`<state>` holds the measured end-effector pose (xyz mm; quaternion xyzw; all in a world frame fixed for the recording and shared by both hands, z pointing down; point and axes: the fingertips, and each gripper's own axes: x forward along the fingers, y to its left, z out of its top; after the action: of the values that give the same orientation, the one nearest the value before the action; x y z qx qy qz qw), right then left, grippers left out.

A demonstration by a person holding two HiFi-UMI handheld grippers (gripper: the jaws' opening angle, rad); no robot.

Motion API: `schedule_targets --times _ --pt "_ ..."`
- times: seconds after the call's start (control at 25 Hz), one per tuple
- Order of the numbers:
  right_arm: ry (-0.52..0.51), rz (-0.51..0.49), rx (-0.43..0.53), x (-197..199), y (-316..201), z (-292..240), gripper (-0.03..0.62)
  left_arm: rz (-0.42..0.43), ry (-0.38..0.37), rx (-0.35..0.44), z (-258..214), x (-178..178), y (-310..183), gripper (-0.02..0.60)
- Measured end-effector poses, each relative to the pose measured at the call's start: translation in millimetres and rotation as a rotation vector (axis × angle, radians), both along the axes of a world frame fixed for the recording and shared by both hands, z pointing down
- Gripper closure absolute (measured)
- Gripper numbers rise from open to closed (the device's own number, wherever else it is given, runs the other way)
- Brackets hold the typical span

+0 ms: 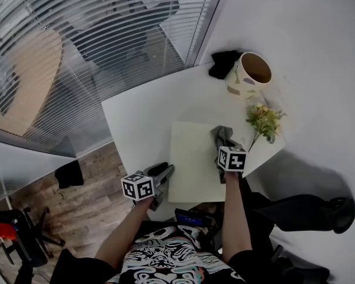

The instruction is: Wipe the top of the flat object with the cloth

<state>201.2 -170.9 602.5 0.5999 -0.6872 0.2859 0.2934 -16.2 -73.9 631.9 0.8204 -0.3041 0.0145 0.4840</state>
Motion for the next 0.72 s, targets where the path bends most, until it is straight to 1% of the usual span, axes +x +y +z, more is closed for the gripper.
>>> schedule_targets --times 0.24,0.72 --pt "0.02 -0.024 -0.005 -6 12 0 0.579 -0.004 -0.003 0.003 -1 -1 0 0.382" --pt "0.022 -0.052 -0.004 -14 31 0 0.579 -0.014 -0.01 0.014 -2 -3 1 0.382"
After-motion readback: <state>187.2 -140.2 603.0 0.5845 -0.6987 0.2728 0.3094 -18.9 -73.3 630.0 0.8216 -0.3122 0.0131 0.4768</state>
